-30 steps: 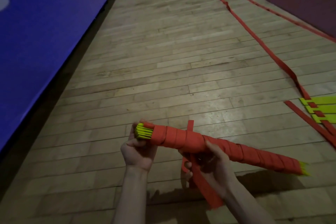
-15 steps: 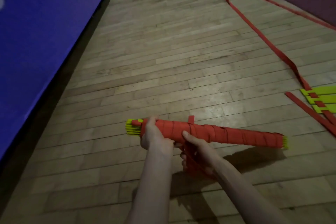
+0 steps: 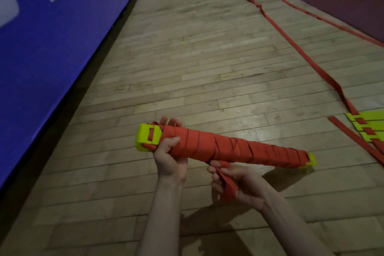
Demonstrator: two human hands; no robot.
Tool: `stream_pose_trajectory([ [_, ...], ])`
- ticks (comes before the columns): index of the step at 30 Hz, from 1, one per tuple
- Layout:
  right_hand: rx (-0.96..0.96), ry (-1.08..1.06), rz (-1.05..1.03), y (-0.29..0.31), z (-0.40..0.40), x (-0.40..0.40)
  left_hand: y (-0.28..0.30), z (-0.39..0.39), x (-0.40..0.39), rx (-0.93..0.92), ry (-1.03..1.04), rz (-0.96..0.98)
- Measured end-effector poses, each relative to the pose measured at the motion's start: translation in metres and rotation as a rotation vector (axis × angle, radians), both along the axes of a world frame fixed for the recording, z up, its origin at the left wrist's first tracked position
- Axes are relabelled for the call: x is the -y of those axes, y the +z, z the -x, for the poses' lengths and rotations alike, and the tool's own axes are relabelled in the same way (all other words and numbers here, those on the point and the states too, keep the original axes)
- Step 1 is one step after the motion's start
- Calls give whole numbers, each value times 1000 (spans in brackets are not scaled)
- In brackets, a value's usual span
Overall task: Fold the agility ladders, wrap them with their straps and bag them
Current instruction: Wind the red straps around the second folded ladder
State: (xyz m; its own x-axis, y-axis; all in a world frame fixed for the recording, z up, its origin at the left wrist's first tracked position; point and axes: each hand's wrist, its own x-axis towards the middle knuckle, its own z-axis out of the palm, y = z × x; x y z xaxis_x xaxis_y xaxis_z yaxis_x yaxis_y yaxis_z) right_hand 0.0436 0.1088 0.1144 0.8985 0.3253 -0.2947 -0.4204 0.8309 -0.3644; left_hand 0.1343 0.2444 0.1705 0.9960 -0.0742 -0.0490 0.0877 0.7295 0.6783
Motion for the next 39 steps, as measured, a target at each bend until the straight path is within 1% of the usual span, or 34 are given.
stream_pose_trajectory([
  [3, -7, -38, -18, 2, 4, 5, -1, 1, -6, 47, -80, -23],
  [7, -69, -16, -69, 11, 5, 6, 0, 1, -14, 77, -207, -34],
  [10, -196, 19, -63, 21, 4, 8, 1, 1, -20, 114, -326, -42],
  [13, -285, -33, -70, 22, 3, 7, -1, 1, -26, 121, -418, -14],
  [15, -278, -60, -85, 23, 4, 4, -4, 2, -28, 119, -429, 27],
  [17, -266, -47, -55, 24, 6, 1, -5, 4, -28, 91, -399, 56],
  [20, -324, -87, 18, 25, 4, -5, -5, 12, -26, 41, -390, 62],
  [21, -359, -128, 35, 25, 3, -7, -5, 13, -25, 15, -373, 77],
  [23, -395, -215, 53, 22, -1, -11, -2, 19, -21, -93, -288, 85],
  [25, -390, -272, 58, 18, -3, -11, 4, 32, -10, -288, -143, 40],
  [27, -363, -290, 59, 13, -1, -12, 10, 43, 4, -454, -19, -25],
  [31, -345, -239, 73, 2, 6, -12, 11, 36, 24, -736, 93, -198],
  [32, -338, -221, 69, 2, 6, -12, 8, 31, 25, -764, 127, -276],
  [33, -329, -213, 53, 3, 5, -11, 4, 28, 26, -748, 131, -340],
  [34, -325, -215, 39, 3, 4, -10, 1, 25, 25, -728, 118, -344],
  [37, -340, -244, 80, 1, 1, -6, -3, 18, 24, -758, 74, -234],
  [39, -375, -265, 133, -3, 2, -5, -2, 16, 23, -743, 48, -244],
])
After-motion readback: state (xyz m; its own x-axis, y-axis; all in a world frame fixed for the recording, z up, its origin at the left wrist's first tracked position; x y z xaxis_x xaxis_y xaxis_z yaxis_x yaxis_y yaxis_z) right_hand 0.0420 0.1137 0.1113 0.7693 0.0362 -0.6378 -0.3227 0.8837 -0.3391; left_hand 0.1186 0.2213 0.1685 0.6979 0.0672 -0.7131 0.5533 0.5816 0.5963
